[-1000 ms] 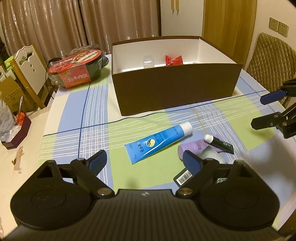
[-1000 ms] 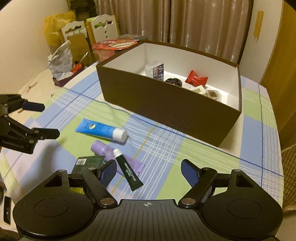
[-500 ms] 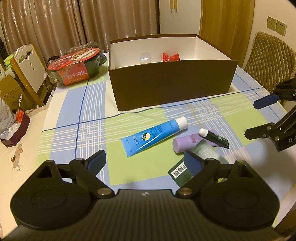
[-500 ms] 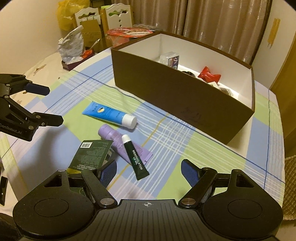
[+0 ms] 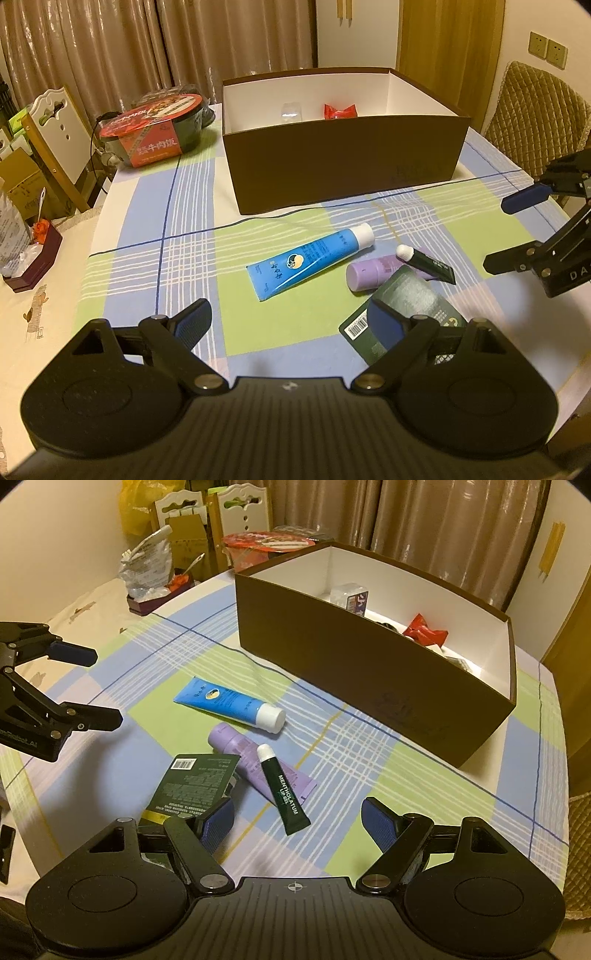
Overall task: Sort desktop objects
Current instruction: 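Withdraw both tools from the box back over the remaining table items, then grasp the green lip gel stick with the right tool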
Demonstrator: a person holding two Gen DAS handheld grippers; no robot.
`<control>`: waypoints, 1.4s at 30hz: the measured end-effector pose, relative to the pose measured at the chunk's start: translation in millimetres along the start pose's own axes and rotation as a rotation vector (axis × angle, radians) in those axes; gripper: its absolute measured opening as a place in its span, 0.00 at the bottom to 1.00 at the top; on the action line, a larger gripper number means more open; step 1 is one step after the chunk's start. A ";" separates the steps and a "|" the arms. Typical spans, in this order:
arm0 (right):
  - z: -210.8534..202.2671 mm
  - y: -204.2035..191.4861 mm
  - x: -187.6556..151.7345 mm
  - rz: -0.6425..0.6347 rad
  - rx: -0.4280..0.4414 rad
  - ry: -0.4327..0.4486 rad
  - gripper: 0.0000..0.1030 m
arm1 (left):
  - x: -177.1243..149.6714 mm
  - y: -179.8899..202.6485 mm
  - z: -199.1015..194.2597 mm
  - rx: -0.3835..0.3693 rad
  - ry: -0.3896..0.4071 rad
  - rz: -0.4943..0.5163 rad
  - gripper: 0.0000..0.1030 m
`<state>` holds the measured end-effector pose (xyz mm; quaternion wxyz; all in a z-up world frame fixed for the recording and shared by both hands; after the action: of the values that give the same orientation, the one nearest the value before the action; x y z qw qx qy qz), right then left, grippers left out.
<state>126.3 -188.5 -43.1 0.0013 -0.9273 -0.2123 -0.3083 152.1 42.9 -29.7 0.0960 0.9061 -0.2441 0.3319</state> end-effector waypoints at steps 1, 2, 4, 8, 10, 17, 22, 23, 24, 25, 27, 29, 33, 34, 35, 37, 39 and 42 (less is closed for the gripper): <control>-0.1 -1.1 -0.2 -0.001 -0.001 0.000 0.77 | -1.5 -0.6 -0.6 -0.001 -0.001 -0.001 0.86; -0.1 -2.3 -0.3 -0.001 -0.002 -0.001 0.77 | -3.1 -1.1 -1.2 -0.002 -0.003 -0.002 0.86; 0.3 -4.8 -0.3 0.000 -0.002 -0.002 0.77 | -6.1 -2.3 -2.3 -0.004 -0.005 -0.005 0.86; 3.2 -10.3 1.2 -0.012 -0.001 -0.005 0.77 | -12.3 -4.5 -4.7 -0.007 -0.010 -0.009 0.86; 6.7 -12.2 3.5 -0.027 0.002 -0.003 0.76 | -15.3 -5.7 -5.8 -0.009 -0.013 -0.012 0.86; 31.3 -14.4 17.1 -0.101 0.034 -0.014 0.59 | -24.3 -11.7 -7.3 -0.003 -0.025 -0.030 0.86; 52.6 -12.9 25.8 -0.156 0.075 -0.027 0.48 | -25.2 -16.6 -0.7 0.014 -0.046 -0.059 0.86; 57.5 -12.6 26.6 -0.167 0.084 -0.034 0.48 | -24.7 -16.2 0.9 0.018 -0.049 -0.059 0.86; 62.1 -12.1 27.2 -0.177 0.092 -0.040 0.48 | -24.0 -15.6 2.3 0.020 -0.051 -0.060 0.86; 66.2 -11.6 27.5 -0.186 0.101 -0.043 0.47 | -23.0 -15.3 3.7 0.020 -0.054 -0.063 0.86; 73.5 -10.7 28.3 -0.201 0.122 -0.049 0.38 | -20.9 -14.7 6.5 0.019 -0.058 -0.068 0.86; 80.0 -9.9 28.8 -0.214 0.141 -0.057 0.37 | -18.0 -14.0 9.7 0.017 -0.062 -0.065 0.86; 88.2 -7.2 29.0 -0.229 0.172 -0.066 0.36 | -10.9 -12.5 17.8 0.017 -0.070 -0.045 0.85; 89.3 -6.8 28.9 -0.234 0.180 -0.067 0.35 | -9.1 -12.5 19.9 0.012 -0.072 -0.042 0.85; 90.5 -6.5 28.7 -0.238 0.186 -0.069 0.31 | -7.0 -12.1 21.9 0.009 -0.072 -0.031 0.85; 92.7 -6.3 27.9 -0.245 0.197 -0.076 0.21 | -3.0 -10.8 26.0 0.003 -0.073 -0.008 0.84; 94.4 -5.7 27.4 -0.248 0.209 -0.080 0.21 | -0.1 -10.3 30.6 -0.002 -0.075 0.009 0.84; 94.3 -3.3 28.0 -0.241 0.215 -0.079 0.16 | 4.4 -9.8 37.3 -0.015 -0.080 0.034 0.83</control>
<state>199.0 -162.0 -103.9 0.0551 -0.9011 -0.3535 -0.2451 180.6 37.2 -55.4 0.0875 0.9135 -0.2658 0.2953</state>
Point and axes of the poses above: each gripper's, at about its wrist camera, not at the fingertips, and z roughly the way its jaws point, y to its right, x to its top, the point moved 1 cm from there along z, roughly the way its jaws point, and after that the axes turned 6 degrees about -x, right-handed, at the moved point
